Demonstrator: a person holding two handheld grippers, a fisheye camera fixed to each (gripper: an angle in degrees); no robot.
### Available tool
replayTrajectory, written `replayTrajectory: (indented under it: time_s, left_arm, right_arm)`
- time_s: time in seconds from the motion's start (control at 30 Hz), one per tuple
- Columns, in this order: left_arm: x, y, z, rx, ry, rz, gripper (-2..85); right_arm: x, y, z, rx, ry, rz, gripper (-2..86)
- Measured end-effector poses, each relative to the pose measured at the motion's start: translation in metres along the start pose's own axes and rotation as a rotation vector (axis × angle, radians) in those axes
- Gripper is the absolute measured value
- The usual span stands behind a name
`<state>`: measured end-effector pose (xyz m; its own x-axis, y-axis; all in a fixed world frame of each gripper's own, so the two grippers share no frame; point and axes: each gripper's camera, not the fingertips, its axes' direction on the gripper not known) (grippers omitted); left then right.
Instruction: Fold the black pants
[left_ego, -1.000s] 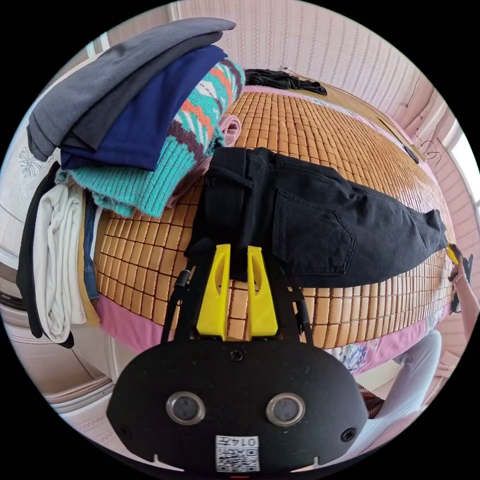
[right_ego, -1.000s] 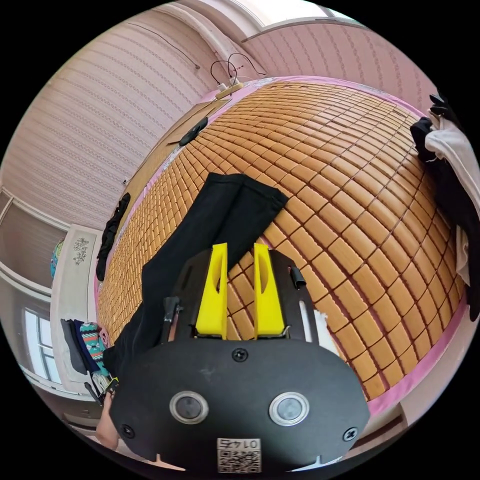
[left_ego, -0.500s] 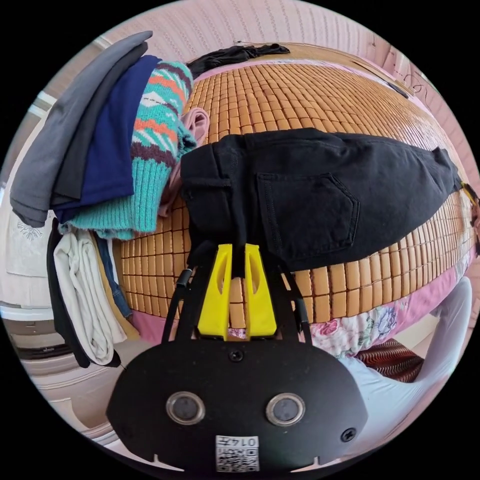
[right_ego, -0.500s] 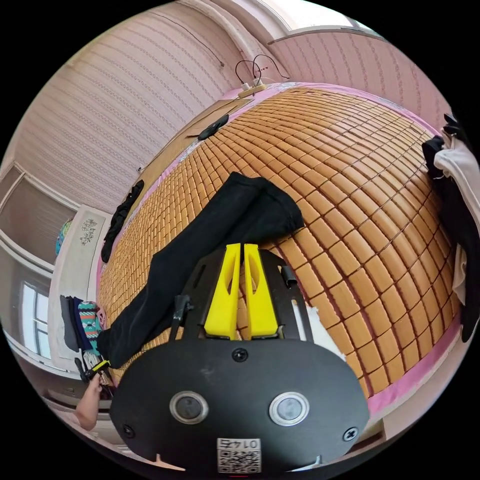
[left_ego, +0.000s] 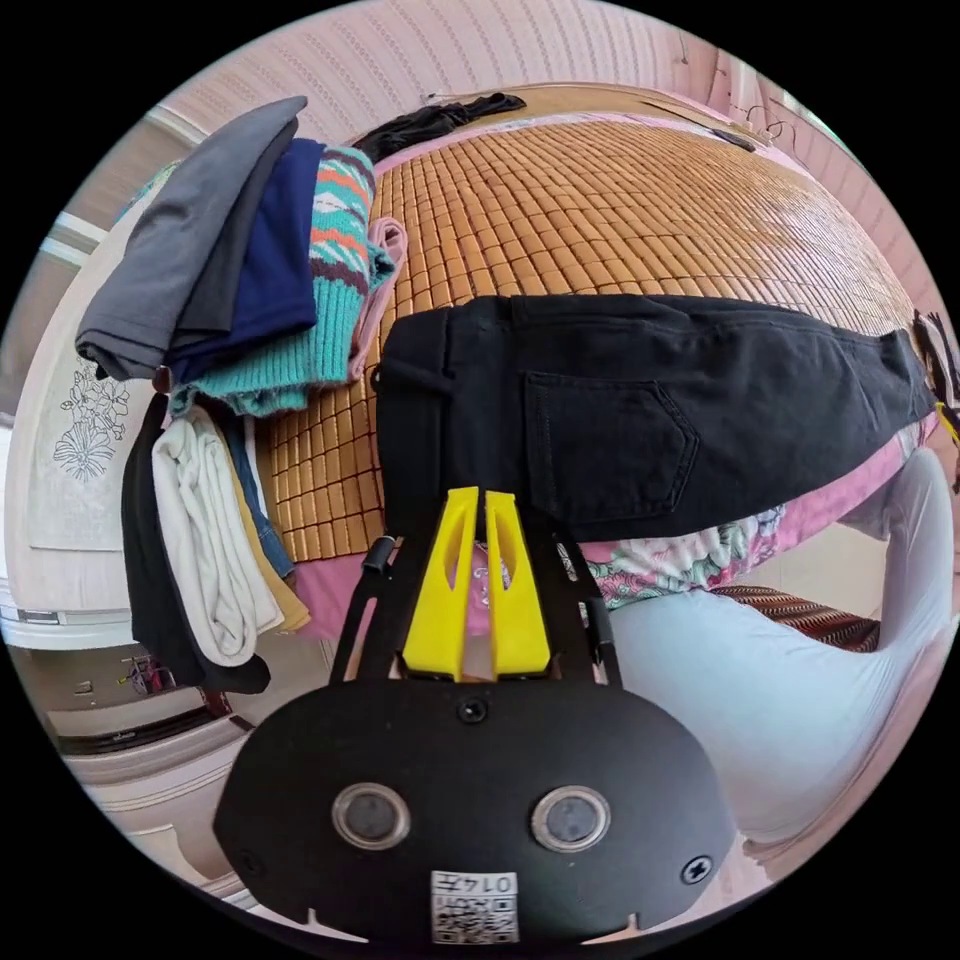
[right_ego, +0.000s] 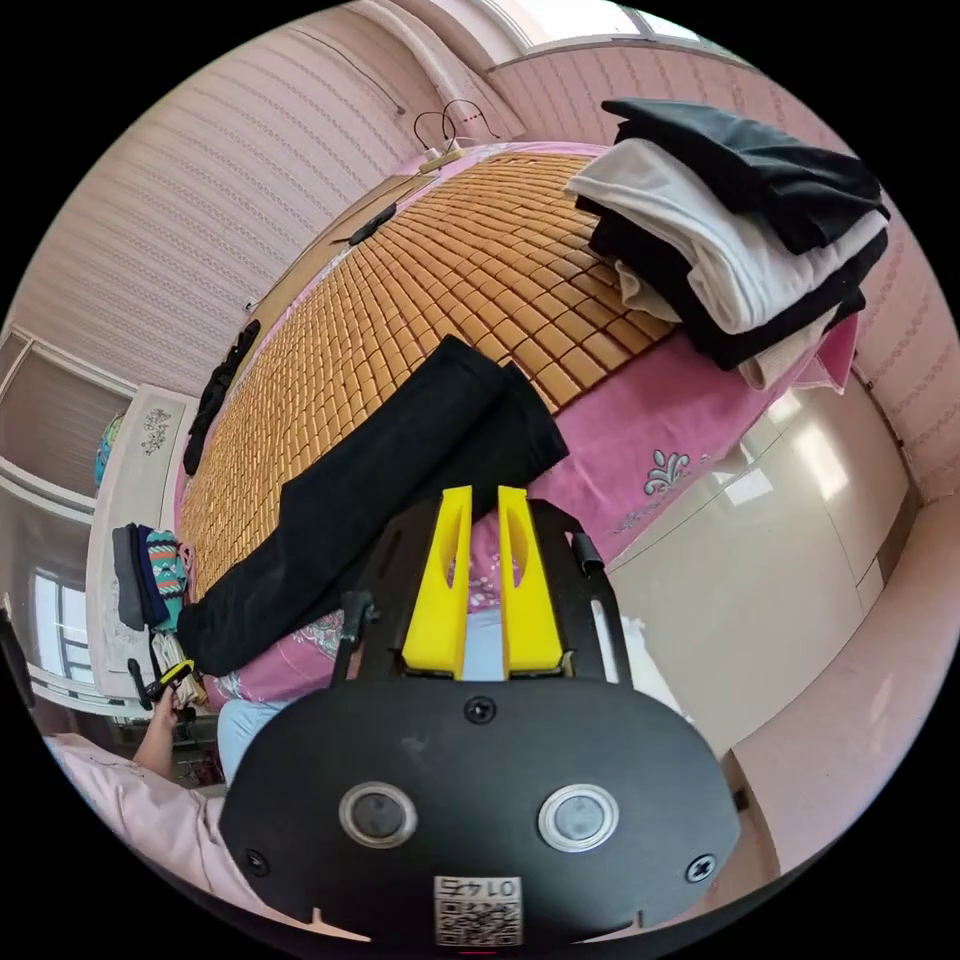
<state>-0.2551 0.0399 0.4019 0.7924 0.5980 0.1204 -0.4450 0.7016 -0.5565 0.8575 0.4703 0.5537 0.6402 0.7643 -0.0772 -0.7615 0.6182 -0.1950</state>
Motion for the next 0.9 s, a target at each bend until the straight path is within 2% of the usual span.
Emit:
replayTrajectory:
  time_s: [0.1, 0.2, 0.27, 0.37, 0.4, 0.57, 0.67, 0.8, 0.9]
  left_arm:
    - [0.013, 0.016, -0.029, 0.102, -0.058, -0.003, 0.9]
    - [0.028, 0.025, -0.049, 0.197, 0.130, -0.014, 4.4]
    - [0.053, 0.026, -0.052, 0.284, 0.305, 0.006, 5.7]
    - [0.100, 0.016, -0.037, 0.327, 0.393, 0.056, 5.8]
    - [0.110, 0.013, -0.033, 0.334, 0.406, 0.064, 5.8]
    - [0.171, -0.012, 0.016, 0.256, 0.507, 0.125, 5.8]
    - [0.179, -0.009, 0.027, 0.257, 0.492, 0.116, 5.6]
    - [0.179, 0.000, 0.037, 0.275, 0.504, 0.093, 5.2]
    - [0.178, 0.004, 0.042, 0.277, 0.521, 0.087, 4.7]
  right_arm:
    - [-0.024, 0.002, -0.018, 0.146, 0.135, 0.005, 6.8]
    - [-0.043, -0.001, -0.016, 0.223, 0.158, 0.004, 8.1]
    - [-0.046, -0.007, 0.005, 0.150, 0.118, 0.012, 9.4]
    - [-0.045, -0.015, 0.040, 0.043, 0.013, 0.095, 7.3]
    - [-0.051, -0.014, 0.041, 0.086, -0.003, 0.106, 2.9]
    - [-0.076, -0.002, 0.020, 0.183, -0.117, 0.075, 0.6]
    - [-0.082, 0.020, 0.000, 0.239, -0.103, 0.094, 0.2]
    - [-0.081, 0.036, 0.036, 0.094, -0.003, 0.145, 0.0]
    - [-0.090, 0.043, 0.048, 0.120, -0.067, 0.191, -0.1]
